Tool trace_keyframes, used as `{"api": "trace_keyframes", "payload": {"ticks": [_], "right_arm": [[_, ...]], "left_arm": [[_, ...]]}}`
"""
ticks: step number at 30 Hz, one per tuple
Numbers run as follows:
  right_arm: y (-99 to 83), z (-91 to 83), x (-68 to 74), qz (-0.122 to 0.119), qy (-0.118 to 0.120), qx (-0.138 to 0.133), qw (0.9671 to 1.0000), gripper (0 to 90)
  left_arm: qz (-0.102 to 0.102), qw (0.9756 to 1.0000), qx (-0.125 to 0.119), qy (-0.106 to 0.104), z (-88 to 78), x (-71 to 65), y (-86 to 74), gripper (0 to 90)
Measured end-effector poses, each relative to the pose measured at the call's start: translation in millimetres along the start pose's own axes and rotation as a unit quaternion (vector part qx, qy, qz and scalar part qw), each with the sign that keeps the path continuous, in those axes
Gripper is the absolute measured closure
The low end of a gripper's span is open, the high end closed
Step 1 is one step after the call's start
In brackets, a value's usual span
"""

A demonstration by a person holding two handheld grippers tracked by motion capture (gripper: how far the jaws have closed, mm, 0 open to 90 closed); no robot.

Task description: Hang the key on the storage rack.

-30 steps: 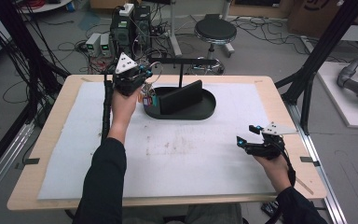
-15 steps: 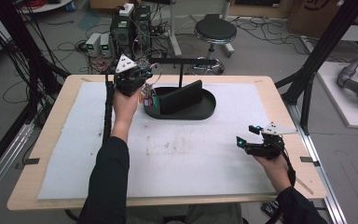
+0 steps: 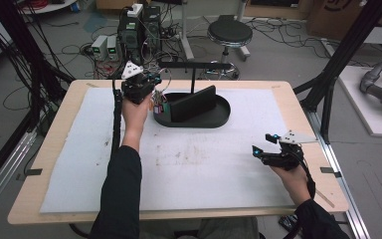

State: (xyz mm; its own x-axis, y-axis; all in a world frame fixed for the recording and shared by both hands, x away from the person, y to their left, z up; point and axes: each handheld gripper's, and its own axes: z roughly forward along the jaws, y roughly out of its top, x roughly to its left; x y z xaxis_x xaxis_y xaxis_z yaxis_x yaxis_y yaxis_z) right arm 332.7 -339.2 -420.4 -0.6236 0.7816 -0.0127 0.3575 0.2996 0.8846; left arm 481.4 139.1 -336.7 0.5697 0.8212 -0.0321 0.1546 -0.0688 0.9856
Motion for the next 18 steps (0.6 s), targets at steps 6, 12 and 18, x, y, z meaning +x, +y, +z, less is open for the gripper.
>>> {"api": "trace_keyframes", "payload": {"ticks": [6, 12, 18], "right_arm": [[0.0, -0.1, 0.4, 0.0, 0.001, 0.001, 1.0, 25.7], [-0.1, -0.1, 0.3, 0.0, 0.001, 0.002, 1.0, 25.7], [-0.3, 0.1, 0.4, 0.0, 0.003, 0.003, 1.0, 25.7]], "left_arm": [[-0.011, 0.9999, -0.004, -0.001, 2.8, 0.9, -2.3, 86.1], [-0.018, 0.9998, -0.007, 0.002, 5.0, 0.8, -4.1, 84.6], [-0.018, 0.9998, -0.004, 0.009, 7.0, 0.8, -6.9, 84.6]]}}
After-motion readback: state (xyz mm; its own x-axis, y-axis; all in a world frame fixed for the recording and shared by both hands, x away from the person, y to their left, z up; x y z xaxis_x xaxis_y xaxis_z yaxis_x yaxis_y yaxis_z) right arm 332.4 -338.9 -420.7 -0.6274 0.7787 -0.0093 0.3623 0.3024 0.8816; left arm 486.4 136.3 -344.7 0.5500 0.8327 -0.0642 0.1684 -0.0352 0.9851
